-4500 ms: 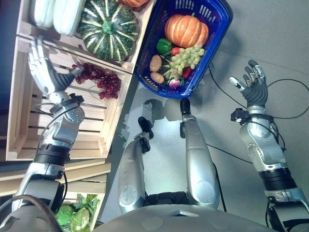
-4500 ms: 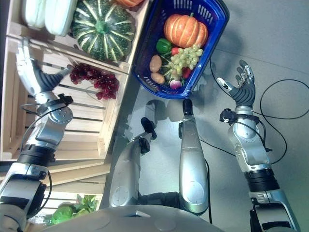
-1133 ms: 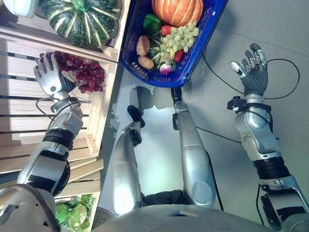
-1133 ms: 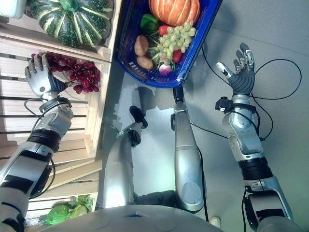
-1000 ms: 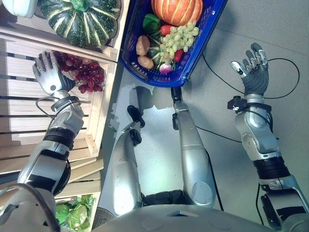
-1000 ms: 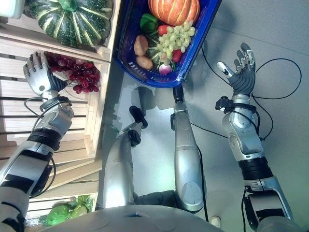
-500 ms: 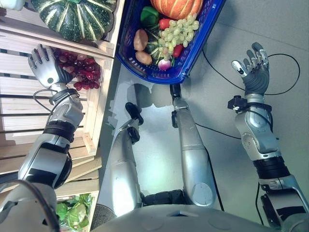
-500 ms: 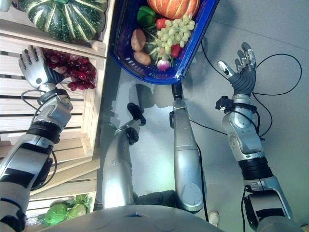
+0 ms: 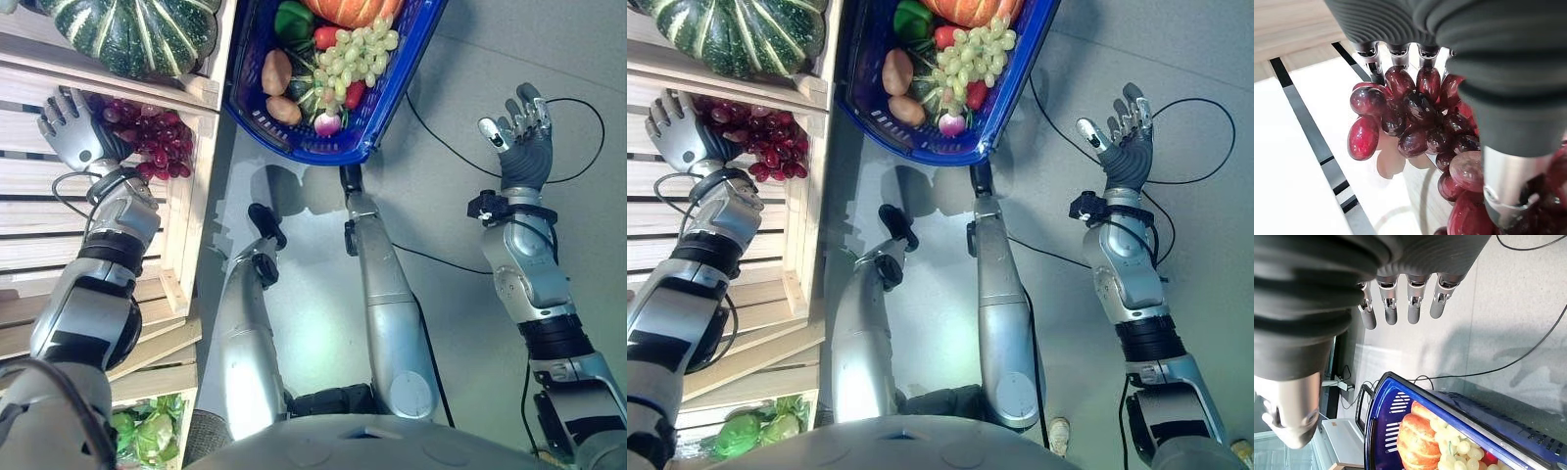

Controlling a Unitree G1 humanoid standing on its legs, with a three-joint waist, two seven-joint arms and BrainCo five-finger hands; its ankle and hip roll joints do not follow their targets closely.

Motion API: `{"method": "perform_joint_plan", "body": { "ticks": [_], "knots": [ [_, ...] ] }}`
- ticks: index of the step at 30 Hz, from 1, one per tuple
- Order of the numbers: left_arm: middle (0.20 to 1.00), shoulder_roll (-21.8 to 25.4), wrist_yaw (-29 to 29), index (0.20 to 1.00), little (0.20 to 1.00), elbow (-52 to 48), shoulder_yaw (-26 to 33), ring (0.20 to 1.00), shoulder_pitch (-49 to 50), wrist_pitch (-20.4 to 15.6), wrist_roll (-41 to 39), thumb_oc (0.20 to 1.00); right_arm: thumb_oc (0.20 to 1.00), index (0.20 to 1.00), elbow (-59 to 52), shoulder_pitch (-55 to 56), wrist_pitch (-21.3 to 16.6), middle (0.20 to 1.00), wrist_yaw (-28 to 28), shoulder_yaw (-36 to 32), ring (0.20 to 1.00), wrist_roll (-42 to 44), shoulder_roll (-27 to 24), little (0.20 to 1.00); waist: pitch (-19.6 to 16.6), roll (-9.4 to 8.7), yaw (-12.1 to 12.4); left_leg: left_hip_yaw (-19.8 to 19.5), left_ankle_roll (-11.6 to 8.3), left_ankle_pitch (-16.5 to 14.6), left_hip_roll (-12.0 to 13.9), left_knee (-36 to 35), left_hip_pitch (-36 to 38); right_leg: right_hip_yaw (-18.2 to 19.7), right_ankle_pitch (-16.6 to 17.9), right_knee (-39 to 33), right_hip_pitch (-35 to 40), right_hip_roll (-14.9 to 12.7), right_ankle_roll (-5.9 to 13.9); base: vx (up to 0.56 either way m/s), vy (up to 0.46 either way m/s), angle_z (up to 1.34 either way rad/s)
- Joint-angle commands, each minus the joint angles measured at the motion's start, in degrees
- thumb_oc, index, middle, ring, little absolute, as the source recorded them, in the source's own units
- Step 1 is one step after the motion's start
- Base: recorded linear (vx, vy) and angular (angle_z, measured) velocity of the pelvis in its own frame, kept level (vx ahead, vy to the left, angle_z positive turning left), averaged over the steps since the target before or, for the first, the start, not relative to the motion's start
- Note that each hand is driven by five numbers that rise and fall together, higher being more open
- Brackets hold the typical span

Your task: Pick up fruits and vegetables into the basket

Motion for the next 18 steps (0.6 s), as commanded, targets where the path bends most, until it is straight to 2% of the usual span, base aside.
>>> {"method": "perform_joint_plan", "body": {
  "ticks": [1,8,9,10,11,18],
  "knots": [
    [1.0,4.5,-2.1,1.0,1.0,5.2,0.8,1.0,2.4,3.3,-1.4,1.0,1.0,1.0,-1.6,0.5,-3.3,1.0,0.2,-1.5,1.0,1.1,-1.0,1.0,-2.3,-1.74,-0.1,1.0,0.63,5.2,-2.8,-3.1,-3.4,-0.7,-4.4,5.7,-0.6,4.0,1.05,0.0,0.0,0.0],
    [1.0,5.7,-2.6,1.0,1.0,5.4,0.3,1.0,1.7,7.1,1.1,1.0,1.0,1.0,-2.1,0.2,-3.1,1.0,0.4,-2.4,1.0,1.4,-2.4,1.0,-2.3,-1.42,-0.2,1.0,0.47,5.6,-2.8,-3.5,-3.5,-0.6,-4.3,5.5,-0.9,3.9,1.02,-0.01,0.015,-0.01],
    [0.721,6.0,-3.2,0.721,0.721,5.8,0.0,0.721,1.2,7.7,1.5,0.721,1.0,1.0,-1.9,0.0,-3.1,1.0,0.5,-2.5,1.0,1.4,-2.6,1.0,-2.3,-1.38,-0.3,1.0,0.41,5.6,-2.7,-3.4,-3.7,-0.6,-4.3,5.6,-1.1,3.8,1.0,0.0,0.0,0.0],
    [0.385,6.2,-4.0,0.385,0.385,6.1,-0.2,0.385,0.8,8.2,2.4,0.385,1.0,1.0,-1.9,-0.2,-3.0,1.0,0.5,-2.6,1.0,1.3,-2.6,1.0,-2.3,-1.35,-0.3,1.0,0.38,5.6,-2.7,-3.3,-3.7,-0.6,-4.3,5.6,-1.1,3.8,0.99,0.0,0.0,0.0],
    [0.2,6.4,-4.7,0.2,0.2,6.4,-0.5,0.2,0.5,8.7,3.0,0.2,1.0,1.0,-1.9,-0.3,-2.9,1.0,0.7,-2.7,1.0,1.5,-2.7,1.0,-2.3,-1.32,-0.4,1.0,0.35,5.6,-2.8,-3.3,-3.8,-0.6,-4.2,5.5,-1.2,3.8,0.99,0.0,0.0,0.0],
    [0.2,6.6,-6.1,0.2,0.2,6.8,-1.7,0.2,0.6,10.7,7.4,0.2,1.0,1.0,-2.1,-0.4,-3.6,1.0,0.9,-2.8,1.0,2.6,-2.6,1.0,-2.3,-1.24,-0.4,0.8,0.32,5.9,-2.9,-3.6,-4.3,-0.6,-3.8,5.1,-1.5,4.0,0.96,0.0,0.0,0.0]
  ]
}}
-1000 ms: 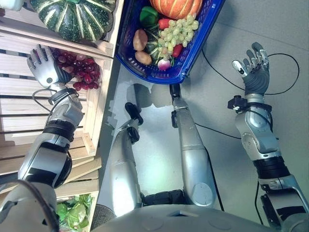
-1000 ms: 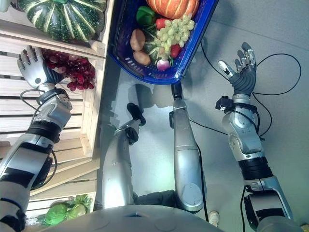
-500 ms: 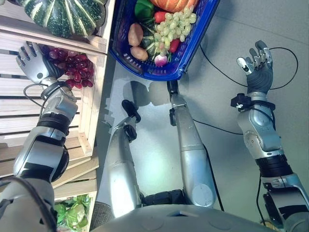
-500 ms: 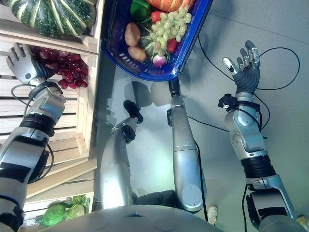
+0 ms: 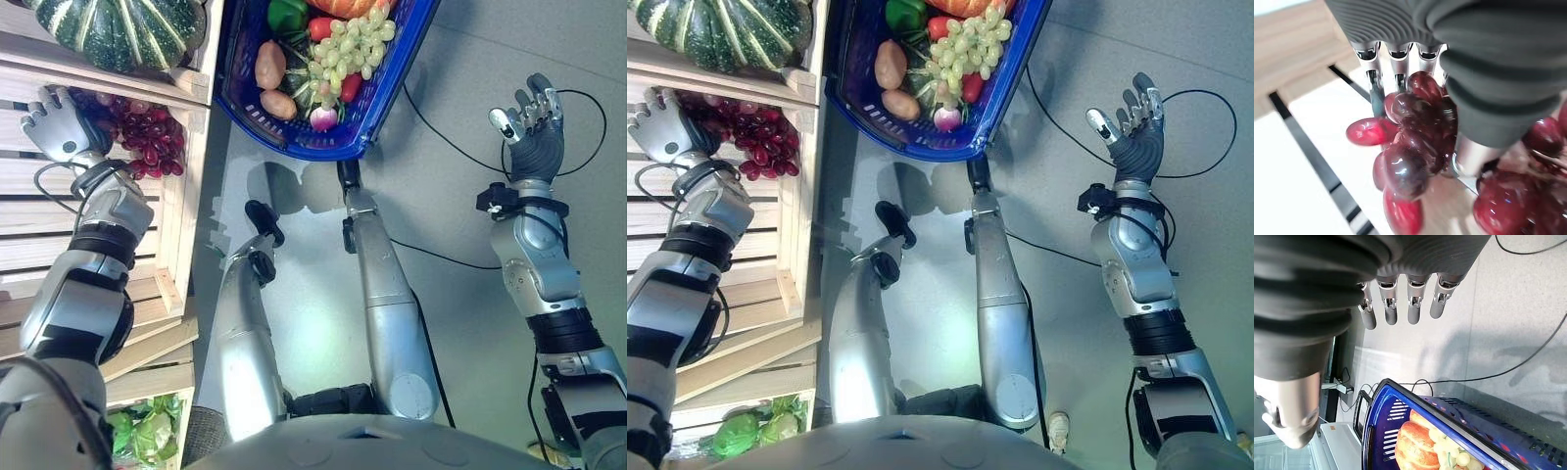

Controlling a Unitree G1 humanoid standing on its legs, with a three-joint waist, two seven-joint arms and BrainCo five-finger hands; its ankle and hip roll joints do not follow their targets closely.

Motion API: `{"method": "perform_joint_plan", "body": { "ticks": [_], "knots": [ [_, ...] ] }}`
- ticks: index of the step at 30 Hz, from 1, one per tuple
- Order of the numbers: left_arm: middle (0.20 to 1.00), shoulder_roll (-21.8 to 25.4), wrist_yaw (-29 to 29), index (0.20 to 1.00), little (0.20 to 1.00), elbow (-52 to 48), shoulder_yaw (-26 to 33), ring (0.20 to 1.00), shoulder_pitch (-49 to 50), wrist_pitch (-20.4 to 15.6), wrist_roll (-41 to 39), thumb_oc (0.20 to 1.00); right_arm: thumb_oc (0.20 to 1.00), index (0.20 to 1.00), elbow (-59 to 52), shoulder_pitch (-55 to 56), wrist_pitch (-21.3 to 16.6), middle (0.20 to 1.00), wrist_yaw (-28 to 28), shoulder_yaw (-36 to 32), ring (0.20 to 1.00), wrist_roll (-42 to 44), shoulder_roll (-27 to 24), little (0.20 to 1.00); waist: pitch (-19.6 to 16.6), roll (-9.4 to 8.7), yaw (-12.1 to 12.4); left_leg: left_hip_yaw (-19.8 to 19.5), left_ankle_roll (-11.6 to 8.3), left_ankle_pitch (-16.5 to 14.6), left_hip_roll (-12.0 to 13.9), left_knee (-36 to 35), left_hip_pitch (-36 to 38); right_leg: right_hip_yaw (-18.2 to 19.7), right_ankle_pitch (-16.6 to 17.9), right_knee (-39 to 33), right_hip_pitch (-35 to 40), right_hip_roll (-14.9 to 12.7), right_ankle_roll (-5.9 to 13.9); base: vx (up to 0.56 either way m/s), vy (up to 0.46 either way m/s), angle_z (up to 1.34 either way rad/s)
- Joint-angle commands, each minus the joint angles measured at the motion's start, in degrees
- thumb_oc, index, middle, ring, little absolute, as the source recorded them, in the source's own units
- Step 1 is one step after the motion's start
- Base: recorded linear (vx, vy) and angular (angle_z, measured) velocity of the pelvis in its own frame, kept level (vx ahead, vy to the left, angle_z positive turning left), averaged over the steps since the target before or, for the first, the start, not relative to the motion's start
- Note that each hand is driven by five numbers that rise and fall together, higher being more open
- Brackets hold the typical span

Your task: Pick up fruits and vegetables into the basket

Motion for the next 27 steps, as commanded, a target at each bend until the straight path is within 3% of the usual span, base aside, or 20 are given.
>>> {"method": "perform_joint_plan", "body": {
  "ticks": [1,9,15,26,27],
  "knots": [
    [0.2,3.7,-3.4,0.2,0.2,6.6,0.6,0.2,3.0,3.0,0.7,0.2,1.0,1.0,-3.0,0.9,-3.8,1.0,0.1,-2.3,1.0,0.9,-0.4,1.0,-2.3,-1.23,-0.3,0.7,0.5,6.0,-3.4,-4.5,-2.4,-0.8,-3.9,4.2,0.7,3.6,1.1,0.0,0.0,0.0],
    [0.2,3.4,-4.7,0.2,0.2,5.9,0.2,0.2,5.2,3.5,3.4,0.2,1.0,1.0,-4.8,1.7,-5.8,1.0,2.4,-2.9,1.0,-0.7,0.1,1.0,-2.3,-1.09,-0.3,0.6,0.45,6.2,-3.7,-5.5,-0.8,-0.7,-3.6,3.0,2.4,3.3,1.23,0.0,0.0,0.0],
    [0.2,4.0,-4.7,0.2,0.2,3.4,1.1,0.2,8.5,1.8,5.8,0.2,1.0,1.0,-7.3,2.6,-4.8,1.0,3.7,-3.6,1.0,-3.0,-0.7,1.0,-2.3,-0.59,-0.1,0.9,0.29,6.5,-3.9,-7.3,3.6,-1.0,-3.4,1.0,6.5,2.5,1.43,0.0,0.0,0.0],
    [0.2,7.4,-4.5,0.2,0.2,-6.8,3.3,0.2,13.0,-1.6,17.6,0.2,1.0,1.0,-11.5,3.9,-2.0,1.0,8.7,-4.6,1.0,-6.4,-2.7,1.0,-2.3,0.32,0.8,1.1,0.36,6.7,-4.5,-9.5,10.7,-2.1,-4.0,-1.1,13.7,1.5,1.25,-0.01,-0.002,0.01],
    [0.2,8.0,-5.0,0.2,0.2,-8.4,3.4,0.2,13.2,-1.5,18.8,0.2,1.0,1.0,-12.0,3.6,-1.7,1.0,9.0,-4.7,1.0,-6.2,-2.9,1.0,-2.3,0.38,1.0,1.7,0.88,8.3,-4.5,-10.2,10.5,-2.6,-2.5,-1.9,13.5,1.3,0.84,-0.1,-0.07,0.1]
  ]
}}
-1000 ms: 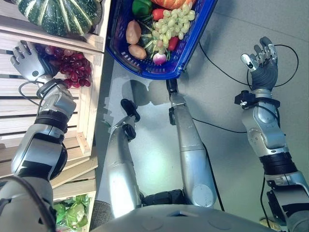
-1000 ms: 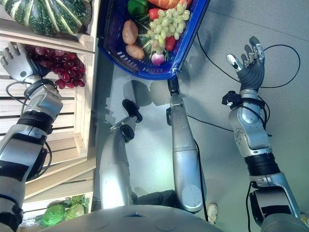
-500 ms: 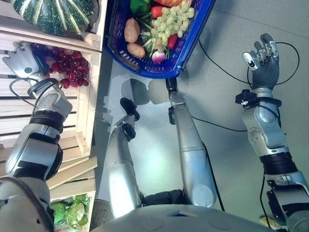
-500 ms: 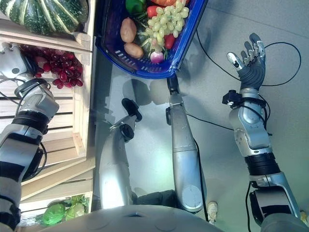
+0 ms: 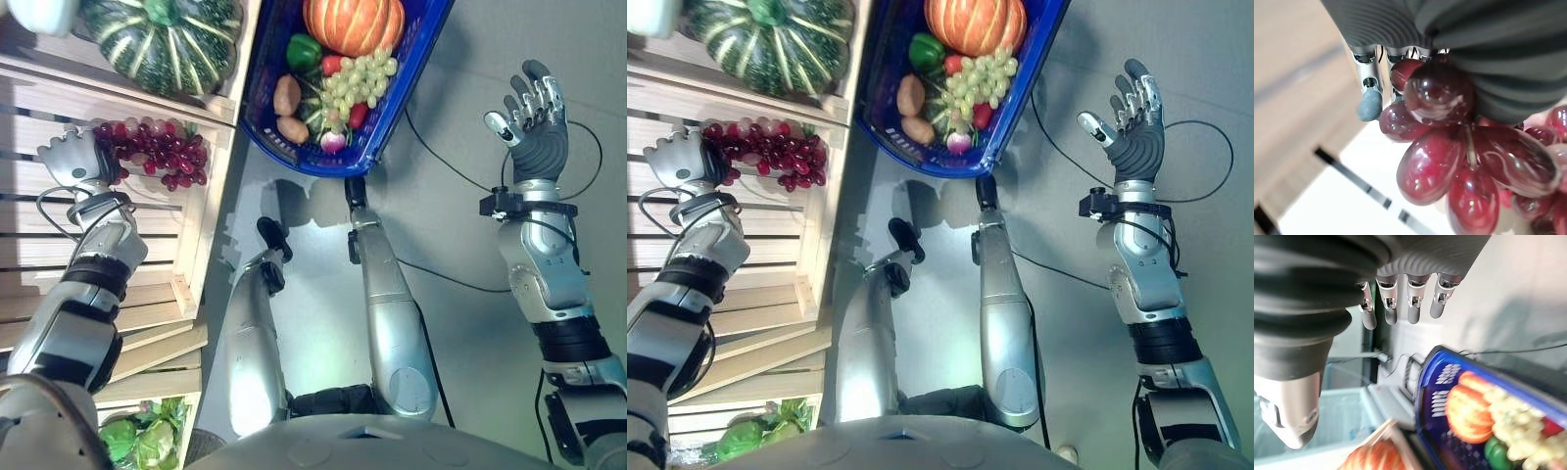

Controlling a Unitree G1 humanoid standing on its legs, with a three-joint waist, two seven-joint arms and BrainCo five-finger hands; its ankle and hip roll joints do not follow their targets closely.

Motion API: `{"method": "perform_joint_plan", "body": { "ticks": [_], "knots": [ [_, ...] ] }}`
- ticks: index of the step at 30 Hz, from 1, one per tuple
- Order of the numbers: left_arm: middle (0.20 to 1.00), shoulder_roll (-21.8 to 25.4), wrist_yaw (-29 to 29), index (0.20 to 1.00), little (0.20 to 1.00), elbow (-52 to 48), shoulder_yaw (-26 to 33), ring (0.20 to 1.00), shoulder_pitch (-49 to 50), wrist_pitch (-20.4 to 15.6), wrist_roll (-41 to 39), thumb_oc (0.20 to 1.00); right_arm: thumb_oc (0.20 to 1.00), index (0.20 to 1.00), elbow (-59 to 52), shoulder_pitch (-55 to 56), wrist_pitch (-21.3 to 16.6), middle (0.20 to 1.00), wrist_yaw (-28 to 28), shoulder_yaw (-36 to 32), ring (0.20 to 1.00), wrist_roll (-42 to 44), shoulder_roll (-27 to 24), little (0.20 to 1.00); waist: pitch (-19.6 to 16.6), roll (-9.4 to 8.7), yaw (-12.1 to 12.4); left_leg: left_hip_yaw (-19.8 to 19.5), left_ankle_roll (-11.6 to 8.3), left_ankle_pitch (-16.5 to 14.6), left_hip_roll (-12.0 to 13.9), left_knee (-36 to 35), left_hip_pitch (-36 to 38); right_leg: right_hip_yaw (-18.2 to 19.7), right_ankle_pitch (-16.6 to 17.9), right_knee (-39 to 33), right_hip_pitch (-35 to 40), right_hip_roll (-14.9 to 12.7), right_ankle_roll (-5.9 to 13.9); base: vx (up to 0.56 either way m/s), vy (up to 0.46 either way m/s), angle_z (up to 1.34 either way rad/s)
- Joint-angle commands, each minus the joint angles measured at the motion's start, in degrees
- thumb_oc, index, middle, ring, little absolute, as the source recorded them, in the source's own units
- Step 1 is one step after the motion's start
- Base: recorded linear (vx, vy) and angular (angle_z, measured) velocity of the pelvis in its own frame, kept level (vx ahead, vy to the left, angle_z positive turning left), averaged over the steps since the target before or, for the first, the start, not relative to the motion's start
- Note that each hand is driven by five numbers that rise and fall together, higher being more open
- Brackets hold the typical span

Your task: Pick up fruits and vegetables into the basket

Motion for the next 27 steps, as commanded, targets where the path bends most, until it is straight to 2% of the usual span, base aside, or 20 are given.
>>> {"method": "perform_joint_plan", "body": {
  "ticks": [1,8,12,13,15,16,19,22,27],
  "knots": [
    [0.2,7.1,0.9,0.2,0.2,-3.0,3.3,0.2,1.6,1.0,8.5,0.2,1.0,1.0,-5.9,0.2,-0.7,1.0,2.0,-1.8,1.0,-2.5,-1.5,1.0,-2.3,0.42,0.1,1.4,1.02,7.1,-3.6,-6.0,0.1,-3.1,-2.9,-0.1,4.3,1.5,1.3,-0.11,-0.105,0.15],
    [0.2,12.2,-0.2,0.2,0.2,-8.9,1.2,0.2,0.4,-1.9,14.4,0.2,1.0,1.0,-8.0,-4.5,2.8,1.0,3.6,1.2,1.0,-3.2,-2.8,1.0,-2.3,-0.04,1.8,0.3,1.11,7.5,-4.1,-8.0,6.3,-5.0,-2.7,-2.8,11.7,0.5,1.39,-0.02,-0.069,0.09],
    [0.2,14.6,0.4,0.2,0.2,-11.3,0.3,0.2,-0.6,-3.3,16.7,0.2,1.0,1.0,-9.0,-6.8,4.0,1.0,5.8,2.8,1.0,-2.9,-3.8,1.0,-2.3,-0.3,2.5,-0.1,1.19,7.4,-4.2,-8.7,8.4,-5.5,-2.7,-3.7,14.2,0.4,1.41,-0.01,-0.063,0.08],
    [0.2,16.5,1.1,0.2,0.2,-13.4,-0.4,0.2,-1.8,-4.7,18.6,0.2,1.0,1.0,-9.9,-9.0,5.3,1.0,7.4,4.5,1.0,-2.6,-4.9,1.0,-2.6,-0.52,3.2,-0.4,1.33,7.3,-4.3,-9.0,9.7,-6.0,-2.8,-4.2,15.8,0.2,1.33,0.0,-0.082,0.04],
    [0.2,16.8,1.1,0.2,0.2,-13.7,-0.3,0.2,-1.9,-4.8,18.8,0.2,1.0,1.0,-10.0,-9.3,5.6,1.0,7.5,4.7,1.0,-2.5,-5.0,1.0,-2.6,-0.55,3.3,-0.4,1.34,7.3,-4.3,-9.0,9.8,-6.1,-2.9,-4.3,16.0,0.1,1.33,0.0,-0.057,0.05],
    [0.2,18.2,1.3,0.2,0.2,-15.4,-0.7,0.2,-2.7,-6.1,20.2,0.2,1.0,1.0,-10.4,-11.0,6.9,1.0,8.0,6.1,1.0,-1.6,-6.0,1.0,-3.3,-0.68,3.8,-0.6,1.4,7.2,-4.4,-9.2,10.6,-6.4,-3.0,-4.7,17.1,-0.1,1.31,0.01,-0.053,0.07],
    [0.2,20.5,1.3,0.2,0.2,-18.3,-2.0,0.2,-4.7,-8.2,22.9,0.2,1.0,1.0,-10.4,-14.7,7.6,1.0,9.8,8.6,1.0,0.6,-6.5,1.0,-4.3,-1.11,4.9,-1.2,1.57,6.8,-4.4,-9.4,11.8,-7.2,-3.2,-5.2,18.8,-0.4,1.33,0.02,-0.105,0.1],
    [0.2,21.8,0.3,0.2,0.2,-21.5,-3.5,0.2,-6.8,-9.4,24.8,0.2,1.0,1.0,-11.1,-18.5,9.0,1.0,10.4,11.2,1.0,2.7,-6.1,1.0,-5.2,-1.54,5.8,-1.8,1.72,6.7,-4.5,-9.8,12.9,-7.8,-3.3,-5.8,20.4,-0.6,1.35,0.03,-0.101,0.07],
    [0.2,23.3,-1.7,0.2,0.2,-27.3,-8.5,0.2,-13.7,-14.1,28.1,0.2,1.0,1.0,-10.2,-27.6,14.6,1.0,9.5,18.3,1.0,7.9,-3.8,1.0,-7.9,-1.97,8.2,-3.2,2.13,6.3,-5.1,-10.9,16.1,-9.1,-3.7,-7.4,24.6,-1.3,1.37,0.07,-0.097,0.12]
  ]
}}
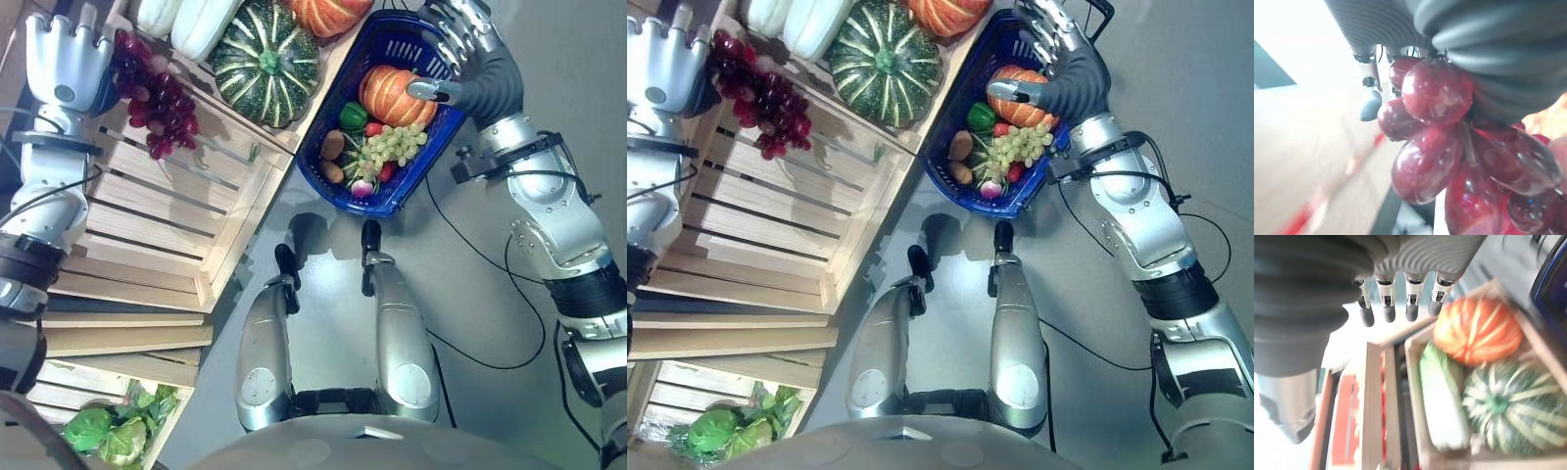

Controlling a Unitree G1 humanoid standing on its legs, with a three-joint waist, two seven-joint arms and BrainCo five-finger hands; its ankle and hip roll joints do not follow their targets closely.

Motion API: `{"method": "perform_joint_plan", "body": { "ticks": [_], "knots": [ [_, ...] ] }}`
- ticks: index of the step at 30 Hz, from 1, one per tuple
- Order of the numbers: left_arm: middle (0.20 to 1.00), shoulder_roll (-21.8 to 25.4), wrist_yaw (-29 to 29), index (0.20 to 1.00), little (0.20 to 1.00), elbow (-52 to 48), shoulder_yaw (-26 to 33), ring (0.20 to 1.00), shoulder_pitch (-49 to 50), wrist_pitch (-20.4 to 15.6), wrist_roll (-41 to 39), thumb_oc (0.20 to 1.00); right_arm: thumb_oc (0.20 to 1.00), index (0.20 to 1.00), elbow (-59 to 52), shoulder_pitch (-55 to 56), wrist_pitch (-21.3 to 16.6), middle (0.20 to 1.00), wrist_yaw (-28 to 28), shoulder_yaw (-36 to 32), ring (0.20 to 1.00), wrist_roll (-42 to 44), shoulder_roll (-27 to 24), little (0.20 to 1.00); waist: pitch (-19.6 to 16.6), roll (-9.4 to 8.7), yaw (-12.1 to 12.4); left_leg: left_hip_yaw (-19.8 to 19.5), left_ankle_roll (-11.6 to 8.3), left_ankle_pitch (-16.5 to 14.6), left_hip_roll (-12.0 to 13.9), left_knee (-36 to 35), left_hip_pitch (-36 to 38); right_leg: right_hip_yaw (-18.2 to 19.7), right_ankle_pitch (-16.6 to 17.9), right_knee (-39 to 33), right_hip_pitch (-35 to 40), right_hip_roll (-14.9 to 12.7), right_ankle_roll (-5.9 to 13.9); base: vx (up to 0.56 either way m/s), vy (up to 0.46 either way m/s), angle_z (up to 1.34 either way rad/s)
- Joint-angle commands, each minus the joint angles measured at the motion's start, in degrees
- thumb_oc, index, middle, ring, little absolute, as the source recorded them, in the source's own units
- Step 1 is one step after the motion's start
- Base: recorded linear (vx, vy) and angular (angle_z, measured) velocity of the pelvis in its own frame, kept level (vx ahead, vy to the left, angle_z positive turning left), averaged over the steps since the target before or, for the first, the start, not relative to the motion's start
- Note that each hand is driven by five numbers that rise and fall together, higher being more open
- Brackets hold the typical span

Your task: Pick up fruits and vegetables into the basket

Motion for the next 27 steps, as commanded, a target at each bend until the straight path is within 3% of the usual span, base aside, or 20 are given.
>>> {"method": "perform_joint_plan", "body": {
  "ticks": [1,9,13,27],
  "knots": [
    [0.2,6.2,0.3,0.2,0.2,-7.7,-1.5,0.2,-4.9,-1.7,3.4,0.2,1.0,1.0,-3.8,-3.0,1.9,1.0,-0.9,2.3,1.0,5.2,3.6,1.0,-8.5,-2.08,0.2,1.3,3.11,2.8,-4.6,-3.2,0.4,-2.9,-4.1,-1.2,6.5,-0.7,2.11,0.05,-0.048,0.07],
    [0.2,5.8,-1.5,0.2,0.2,-11.1,-8.5,0.2,-14.9,-5.6,3.5,0.2,1.0,1.0,0.8,-8.8,6.5,1.0,-5.1,8.0,1.0,14.2,8.4,1.0,-11.9,-2.56,2.1,-0.1,3.13,3.1,-5.0,-6.3,5.5,-4.6,-3.7,-4.7,12.4,-1.0,2.24,0.08,-0.044,0.12],
    [0.2,4.5,-1.0,0.2,0.2,-11.8,-11.1,0.2,-18.3,-6.9,4.3,0.2,1.0,1.0,3.4,-9.1,7.1,1.0,-10.3,9.3,1.0,20.7,11.7,1.0,-14.1,-3.09,2.9,-0.7,2.93,2.9,-4.9,-8.5,8.9,-5.4,-3.4,-7.8,16.6,-1.0,2.67,0.12,-0.039,0.09],
    [0.2,0.4,-1.4,0.2,0.2,-12.6,-12.8,0.2,-16.9,-11.4,6.9,0.2,1.0,1.0,7.6,-6.1,8.1,1.0,-17.2,9.7,1.0,23.3,17.5,1.0,-19.5,-4.01,3.4,-1.1,2.84,1.6,-4.9,-12.6,17.7,-5.6,-3.2,-12.9,25.7,-0.3,3.39,0.12,-0.002,0.05]
  ]
}}
